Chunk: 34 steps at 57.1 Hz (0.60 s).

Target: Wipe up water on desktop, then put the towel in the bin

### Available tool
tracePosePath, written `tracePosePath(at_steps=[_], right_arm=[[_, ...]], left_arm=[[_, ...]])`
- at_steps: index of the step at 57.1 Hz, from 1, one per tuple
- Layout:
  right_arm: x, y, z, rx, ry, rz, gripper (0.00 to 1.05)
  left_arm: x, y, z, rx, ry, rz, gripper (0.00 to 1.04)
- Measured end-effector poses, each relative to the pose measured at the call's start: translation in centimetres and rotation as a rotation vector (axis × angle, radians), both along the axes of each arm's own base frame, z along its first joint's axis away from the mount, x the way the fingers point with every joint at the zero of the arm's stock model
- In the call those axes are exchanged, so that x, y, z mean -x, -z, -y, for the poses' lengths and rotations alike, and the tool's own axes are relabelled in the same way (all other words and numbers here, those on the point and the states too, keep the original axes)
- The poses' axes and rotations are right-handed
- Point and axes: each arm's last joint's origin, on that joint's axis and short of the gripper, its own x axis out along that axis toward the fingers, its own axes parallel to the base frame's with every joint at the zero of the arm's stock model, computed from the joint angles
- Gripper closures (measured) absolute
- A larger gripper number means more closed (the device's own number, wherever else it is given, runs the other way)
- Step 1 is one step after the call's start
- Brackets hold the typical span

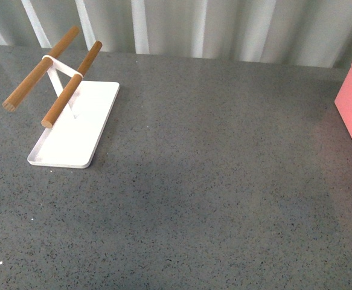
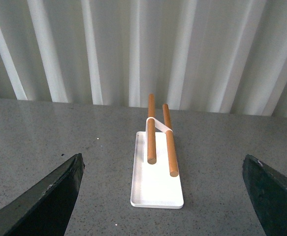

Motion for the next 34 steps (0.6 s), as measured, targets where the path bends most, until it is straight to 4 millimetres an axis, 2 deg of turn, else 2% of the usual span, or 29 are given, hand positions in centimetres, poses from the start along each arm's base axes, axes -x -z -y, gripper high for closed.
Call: tracePosePath(at_steps=[18,34], right_arm=[[-0.8,2.9,3.5,-0.015,0.107,-0.073,1.01],[-0.7,4.1,4.1,-0.010,0.123,-0.084,1.01]], left_arm=[[0.0,0.0,0.0,0.000,0.000,0.000,0.07],[0.0,0.0,0.0,0.000,0.000,0.000,0.07]])
